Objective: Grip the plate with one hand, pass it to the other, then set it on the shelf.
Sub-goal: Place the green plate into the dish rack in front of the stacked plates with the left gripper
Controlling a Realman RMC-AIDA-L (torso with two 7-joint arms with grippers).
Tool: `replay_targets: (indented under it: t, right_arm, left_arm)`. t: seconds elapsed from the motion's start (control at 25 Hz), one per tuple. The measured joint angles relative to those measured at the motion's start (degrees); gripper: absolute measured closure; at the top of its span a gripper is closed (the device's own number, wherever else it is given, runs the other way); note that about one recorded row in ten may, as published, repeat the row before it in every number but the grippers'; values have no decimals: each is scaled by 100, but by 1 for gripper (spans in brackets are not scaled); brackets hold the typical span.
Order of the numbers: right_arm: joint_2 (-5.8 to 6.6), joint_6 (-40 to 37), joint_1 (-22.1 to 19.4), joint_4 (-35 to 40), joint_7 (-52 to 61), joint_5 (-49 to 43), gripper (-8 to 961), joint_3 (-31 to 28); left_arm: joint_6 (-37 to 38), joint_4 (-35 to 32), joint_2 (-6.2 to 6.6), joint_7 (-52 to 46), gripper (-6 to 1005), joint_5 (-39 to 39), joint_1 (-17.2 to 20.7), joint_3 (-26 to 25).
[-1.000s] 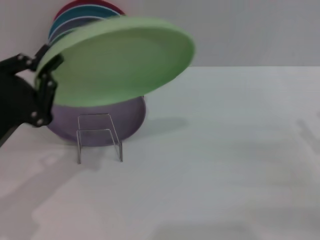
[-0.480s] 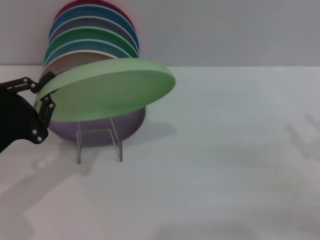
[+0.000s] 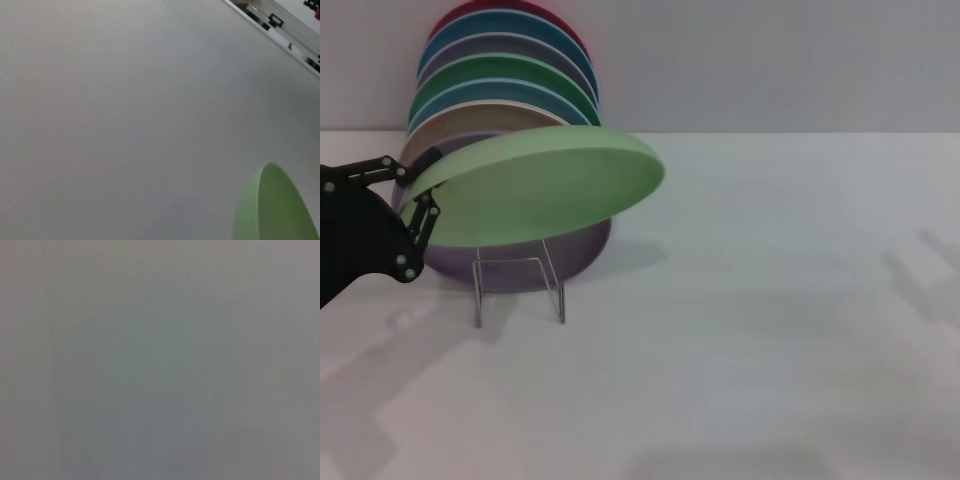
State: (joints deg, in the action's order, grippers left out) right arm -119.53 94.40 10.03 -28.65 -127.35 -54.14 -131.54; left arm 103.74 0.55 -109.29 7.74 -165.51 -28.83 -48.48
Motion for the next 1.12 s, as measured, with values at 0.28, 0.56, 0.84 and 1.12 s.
replay_targets:
  t: [0.28, 0.56, 0.84, 1.12]
  right_arm:
    - [0, 22, 21, 1, -51, -4, 228, -3]
    - [0, 61, 25, 9, -79, -13, 229, -3]
    - [4, 61, 32, 9, -79, -13, 230, -3]
    - [15, 66, 21, -5, -80, -13, 230, -3]
  left_arm:
    - [-130, -39, -24, 84, 914, 2, -9, 56]
    - [-286, -57, -124, 84, 913, 16, 18, -10]
    - [-553, -62, -264, 224, 908, 22, 24, -38]
    - [-547, -53, -268, 227, 866, 30, 50, -38]
